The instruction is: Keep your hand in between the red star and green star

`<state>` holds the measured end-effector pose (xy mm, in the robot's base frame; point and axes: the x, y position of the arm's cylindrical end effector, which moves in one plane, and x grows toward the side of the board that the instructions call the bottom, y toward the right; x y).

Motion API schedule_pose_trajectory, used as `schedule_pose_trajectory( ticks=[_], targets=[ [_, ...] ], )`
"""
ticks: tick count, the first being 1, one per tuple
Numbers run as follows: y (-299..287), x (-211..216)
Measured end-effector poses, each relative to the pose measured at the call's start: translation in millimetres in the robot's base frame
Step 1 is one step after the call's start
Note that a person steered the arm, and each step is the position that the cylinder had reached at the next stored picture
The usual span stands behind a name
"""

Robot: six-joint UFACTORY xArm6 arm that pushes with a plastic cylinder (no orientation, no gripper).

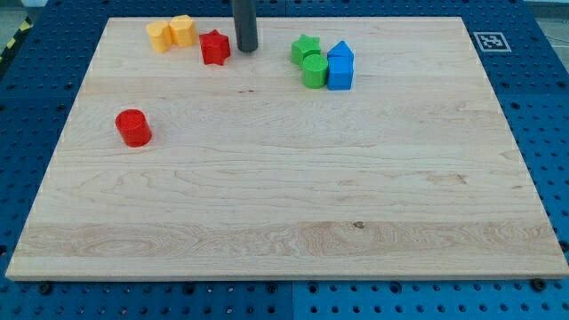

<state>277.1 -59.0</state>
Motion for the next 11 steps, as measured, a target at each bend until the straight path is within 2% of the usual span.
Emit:
schedule_pose_trajectory(
  ticks=[1, 2, 6, 7, 8, 9, 11],
  targets=[
    [-10, 11],
    [-38, 5],
    [-45, -48],
    [-45, -83],
    [-33, -85],
    [2, -58],
    [13, -9]
  ],
)
